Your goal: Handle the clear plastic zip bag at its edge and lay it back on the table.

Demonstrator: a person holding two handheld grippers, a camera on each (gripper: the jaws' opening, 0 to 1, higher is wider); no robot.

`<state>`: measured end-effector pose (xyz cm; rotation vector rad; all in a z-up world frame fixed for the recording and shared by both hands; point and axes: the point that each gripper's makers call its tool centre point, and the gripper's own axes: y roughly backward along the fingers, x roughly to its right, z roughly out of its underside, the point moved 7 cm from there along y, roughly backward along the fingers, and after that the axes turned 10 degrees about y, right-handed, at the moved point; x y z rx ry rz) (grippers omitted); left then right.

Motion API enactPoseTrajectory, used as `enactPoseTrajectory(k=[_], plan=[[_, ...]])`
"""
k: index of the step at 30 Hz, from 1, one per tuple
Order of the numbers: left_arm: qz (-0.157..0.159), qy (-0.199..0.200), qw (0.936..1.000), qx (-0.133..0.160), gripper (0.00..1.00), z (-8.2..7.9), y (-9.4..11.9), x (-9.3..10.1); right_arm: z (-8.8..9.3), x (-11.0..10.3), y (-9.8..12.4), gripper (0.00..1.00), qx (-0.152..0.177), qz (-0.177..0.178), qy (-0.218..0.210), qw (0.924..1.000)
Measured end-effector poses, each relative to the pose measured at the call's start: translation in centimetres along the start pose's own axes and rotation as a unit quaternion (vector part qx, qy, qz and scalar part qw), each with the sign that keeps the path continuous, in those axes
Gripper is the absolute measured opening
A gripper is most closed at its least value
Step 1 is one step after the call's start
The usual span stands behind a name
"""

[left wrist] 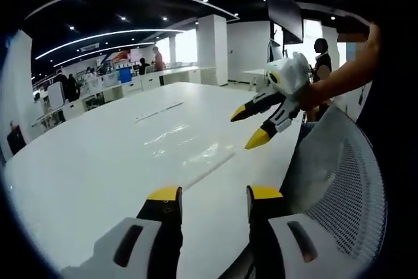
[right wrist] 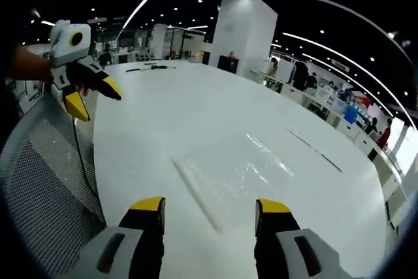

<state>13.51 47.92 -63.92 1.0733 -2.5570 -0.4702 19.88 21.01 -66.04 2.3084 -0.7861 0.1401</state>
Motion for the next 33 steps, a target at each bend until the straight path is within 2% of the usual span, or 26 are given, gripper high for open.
enactPoseTrajectory(k=[9,16,23,25,33], plan=[[-0.009,-0.002,0.9999,0.005,0.44,1.4,-0.3,-0.5,1.3,0.4,3.9,0.77,0.014,0.025,-0.032,0.9991],[-0.007,-0.006,0.9999,0.01,0.51,1.0,-0.7,0.7,2.2,-0.2,6.2,0.88,0.029,0.045,-0.041,0.9977],[-0.014,-0.027,0.9994,0.018,0.61,0.5,-1.1,2.3,3.3,-0.7,7.3,0.95,0.045,0.066,-0.055,0.9953],[-0.013,-0.027,0.9994,0.018,0.68,0.9,-0.9,1.3,3.5,-0.9,7.5,0.99,0.05,0.072,-0.06,0.9943],[-0.006,-0.022,0.9996,0.014,0.76,0.9,-0.7,2.0,4.4,-1.4,8.0,1.0,0.05,0.081,-0.064,0.9934]])
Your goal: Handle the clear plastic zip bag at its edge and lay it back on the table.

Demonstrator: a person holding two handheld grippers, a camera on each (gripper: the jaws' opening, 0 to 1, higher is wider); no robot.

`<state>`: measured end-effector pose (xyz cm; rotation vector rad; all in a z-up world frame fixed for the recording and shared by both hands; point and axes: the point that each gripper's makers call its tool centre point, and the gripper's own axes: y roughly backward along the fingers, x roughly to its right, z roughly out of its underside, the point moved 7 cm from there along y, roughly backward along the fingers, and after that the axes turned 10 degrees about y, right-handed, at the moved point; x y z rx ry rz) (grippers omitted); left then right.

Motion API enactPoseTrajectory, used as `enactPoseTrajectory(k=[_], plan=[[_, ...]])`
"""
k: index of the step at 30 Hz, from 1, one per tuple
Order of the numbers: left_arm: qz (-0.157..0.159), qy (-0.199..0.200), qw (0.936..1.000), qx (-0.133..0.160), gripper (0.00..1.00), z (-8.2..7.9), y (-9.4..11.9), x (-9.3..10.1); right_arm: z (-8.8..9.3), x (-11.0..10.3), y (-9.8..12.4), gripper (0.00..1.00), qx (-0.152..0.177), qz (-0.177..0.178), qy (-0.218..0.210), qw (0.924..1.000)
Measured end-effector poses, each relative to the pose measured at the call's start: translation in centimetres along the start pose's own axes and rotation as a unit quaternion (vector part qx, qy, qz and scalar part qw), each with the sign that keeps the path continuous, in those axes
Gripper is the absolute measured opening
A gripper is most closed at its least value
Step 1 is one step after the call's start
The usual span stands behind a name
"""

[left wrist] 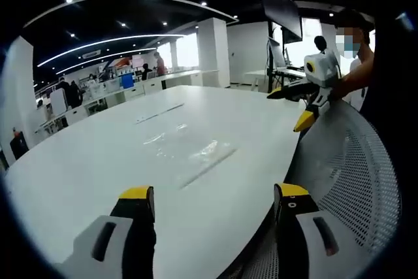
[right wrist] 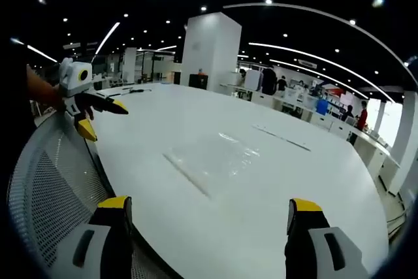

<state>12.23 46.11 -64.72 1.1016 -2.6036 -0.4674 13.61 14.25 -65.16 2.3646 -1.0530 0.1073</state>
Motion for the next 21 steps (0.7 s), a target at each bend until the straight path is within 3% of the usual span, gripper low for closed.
enactPoseTrajectory(k=[21], plan=[[0.01,0.008,0.9998,0.012,0.99,-0.15,0.67,0.57,0.51,-0.05,0.11,0.99,-0.008,0.009,0.001,0.9999]])
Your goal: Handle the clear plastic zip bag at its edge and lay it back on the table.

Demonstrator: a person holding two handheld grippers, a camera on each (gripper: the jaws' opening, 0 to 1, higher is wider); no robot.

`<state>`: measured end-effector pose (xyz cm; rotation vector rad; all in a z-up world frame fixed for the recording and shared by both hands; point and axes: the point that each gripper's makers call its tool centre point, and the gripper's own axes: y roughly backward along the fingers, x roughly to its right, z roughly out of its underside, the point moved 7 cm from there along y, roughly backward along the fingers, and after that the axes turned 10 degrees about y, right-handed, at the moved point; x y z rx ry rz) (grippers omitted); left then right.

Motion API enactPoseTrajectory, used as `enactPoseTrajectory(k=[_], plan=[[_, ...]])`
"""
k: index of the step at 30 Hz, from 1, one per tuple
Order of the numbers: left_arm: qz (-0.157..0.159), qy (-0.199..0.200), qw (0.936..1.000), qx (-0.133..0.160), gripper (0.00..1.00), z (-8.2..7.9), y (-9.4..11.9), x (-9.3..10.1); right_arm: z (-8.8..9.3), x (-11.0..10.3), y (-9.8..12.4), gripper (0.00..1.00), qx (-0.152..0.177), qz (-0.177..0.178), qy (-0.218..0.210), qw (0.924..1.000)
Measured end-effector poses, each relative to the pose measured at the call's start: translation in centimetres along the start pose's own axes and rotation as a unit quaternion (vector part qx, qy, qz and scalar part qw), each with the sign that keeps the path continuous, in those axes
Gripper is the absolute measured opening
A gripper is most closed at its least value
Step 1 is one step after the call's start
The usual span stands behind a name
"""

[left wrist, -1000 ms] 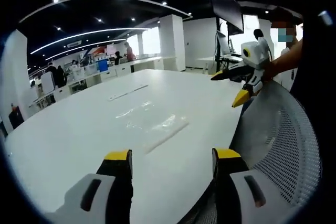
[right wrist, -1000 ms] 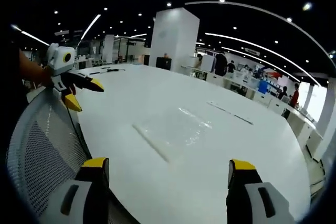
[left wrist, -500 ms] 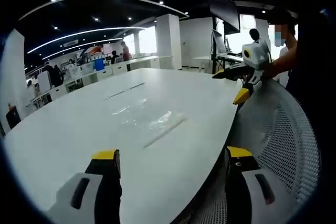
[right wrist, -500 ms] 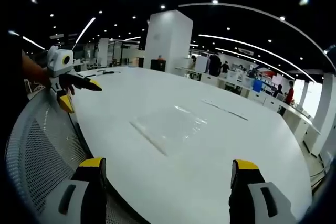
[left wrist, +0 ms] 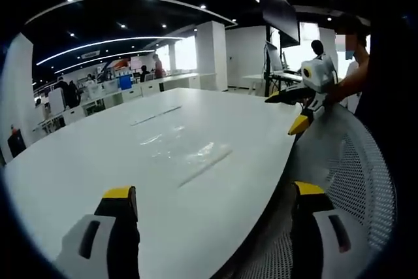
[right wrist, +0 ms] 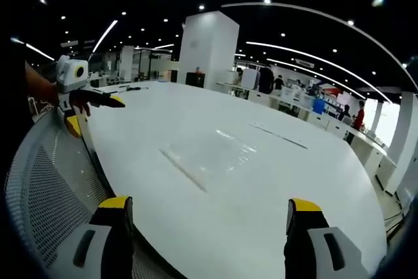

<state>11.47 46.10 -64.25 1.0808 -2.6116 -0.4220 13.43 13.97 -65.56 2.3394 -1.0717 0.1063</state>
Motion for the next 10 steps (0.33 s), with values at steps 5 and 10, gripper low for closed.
enactPoseTrajectory(k=[5,10], plan=[[0.002,0.004,1.0,-0.005,0.99,-0.01,0.21,-0.06,0.03,-0.01,-0.03,0.98,-0.002,-0.001,0.001,1.0],[0.001,0.004,1.0,-0.006,0.99,0.0,0.27,-0.3,0.05,0.01,-0.04,0.99,-0.002,-0.002,0.001,1.0]])
